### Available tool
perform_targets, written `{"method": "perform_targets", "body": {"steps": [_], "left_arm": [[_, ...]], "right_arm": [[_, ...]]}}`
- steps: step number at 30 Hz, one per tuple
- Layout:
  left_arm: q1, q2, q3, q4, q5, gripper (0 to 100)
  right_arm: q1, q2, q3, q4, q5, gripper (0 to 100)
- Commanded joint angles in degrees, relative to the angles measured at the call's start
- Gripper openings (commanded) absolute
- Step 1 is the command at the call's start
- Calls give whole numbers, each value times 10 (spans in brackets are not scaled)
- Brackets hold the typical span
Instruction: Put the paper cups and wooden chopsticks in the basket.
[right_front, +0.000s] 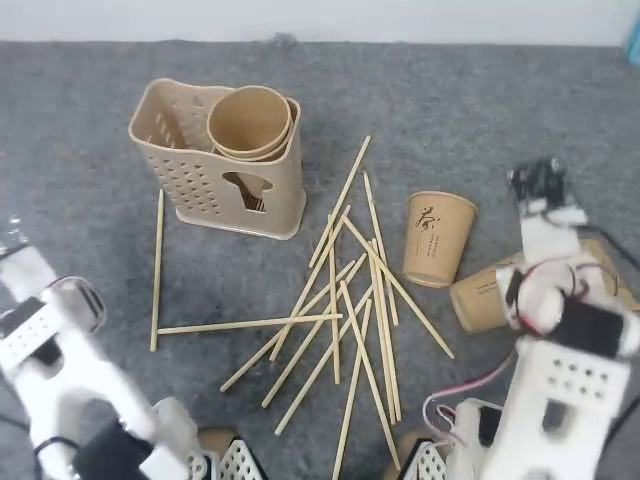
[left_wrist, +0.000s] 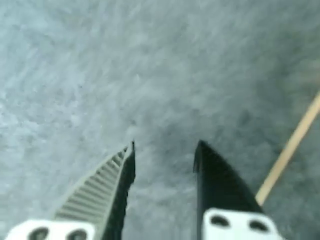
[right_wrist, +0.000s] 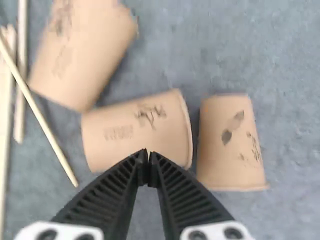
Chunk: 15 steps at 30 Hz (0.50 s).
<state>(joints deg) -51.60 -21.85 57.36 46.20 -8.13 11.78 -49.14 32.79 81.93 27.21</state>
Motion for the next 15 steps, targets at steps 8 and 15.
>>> {"method": "perform_targets", "body": {"steps": [8,15], "left_arm": [[47,-30,25,39,-117,187],[50,-30,29,33,-119,187]], "right_arm": [[-70,438,-356,23,-196,20],[-80,656,-615,51,-270,20]]}}
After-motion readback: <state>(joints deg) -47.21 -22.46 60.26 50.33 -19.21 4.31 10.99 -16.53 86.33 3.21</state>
